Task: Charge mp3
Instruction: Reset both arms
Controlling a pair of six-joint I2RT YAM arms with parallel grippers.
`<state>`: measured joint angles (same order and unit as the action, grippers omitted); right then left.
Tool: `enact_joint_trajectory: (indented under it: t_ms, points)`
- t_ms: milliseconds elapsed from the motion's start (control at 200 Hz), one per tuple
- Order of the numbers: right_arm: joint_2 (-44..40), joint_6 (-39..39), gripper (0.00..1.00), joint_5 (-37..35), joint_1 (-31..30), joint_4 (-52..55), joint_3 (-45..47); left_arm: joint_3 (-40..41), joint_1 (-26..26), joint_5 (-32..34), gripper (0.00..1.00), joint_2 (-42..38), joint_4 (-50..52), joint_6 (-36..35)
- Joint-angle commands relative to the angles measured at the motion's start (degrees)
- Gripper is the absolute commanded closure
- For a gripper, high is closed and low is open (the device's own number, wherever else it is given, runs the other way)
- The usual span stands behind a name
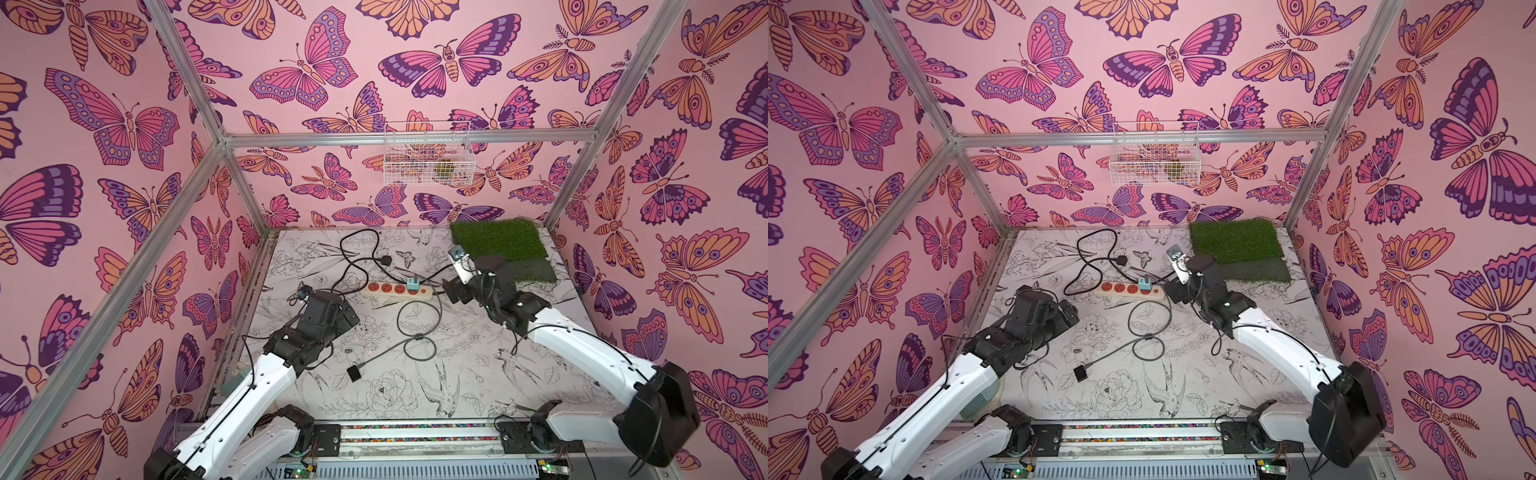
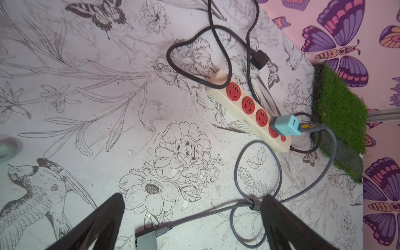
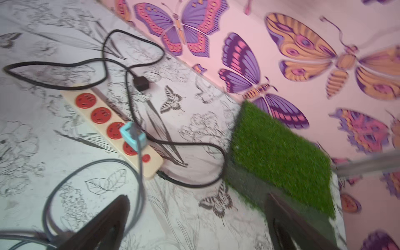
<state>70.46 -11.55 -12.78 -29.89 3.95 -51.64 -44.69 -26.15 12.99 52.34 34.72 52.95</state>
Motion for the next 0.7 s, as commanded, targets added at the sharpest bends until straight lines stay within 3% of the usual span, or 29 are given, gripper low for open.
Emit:
enact_joint_trajectory:
  t_ms: [0,155,295,431,621,696]
  points:
    - [-5.87,7.14,0.01,2.17,6.18,-5.49,6.34,-0.03,0.14,5.48,0.0,-1.63,-0.04,-3.09]
    - [-8.44,7.64,0.01,-2.96,9.17,-10.72,12.64,-0.82,0.14,6.96,0.0,-0.64,-2.74,-11.19]
    - [-6.22,7.24,0.01,-6.99,11.05,-15.84,16.09,-0.18,0.44,14.79,0.0,-0.23,-5.88,-17.91]
    - [-4.75,8.71,0.01,-8.09,14.62,-22.3,19.26,5.78,0.75,18.48,0.0,-3.47,-20.89,-31.01]
    - [-2.27,8.85,0.01,-7.51,16.2,-24.31,19.91,8.88,2.52,20.37,0.0,-3.62,-25.04,-34.72]
    - [-0.73,9.06,0.01,-8.11,16.55,-26.53,20.61,9.91,4.38,19.61,0.0,-2.86,-25.41,-32.92]
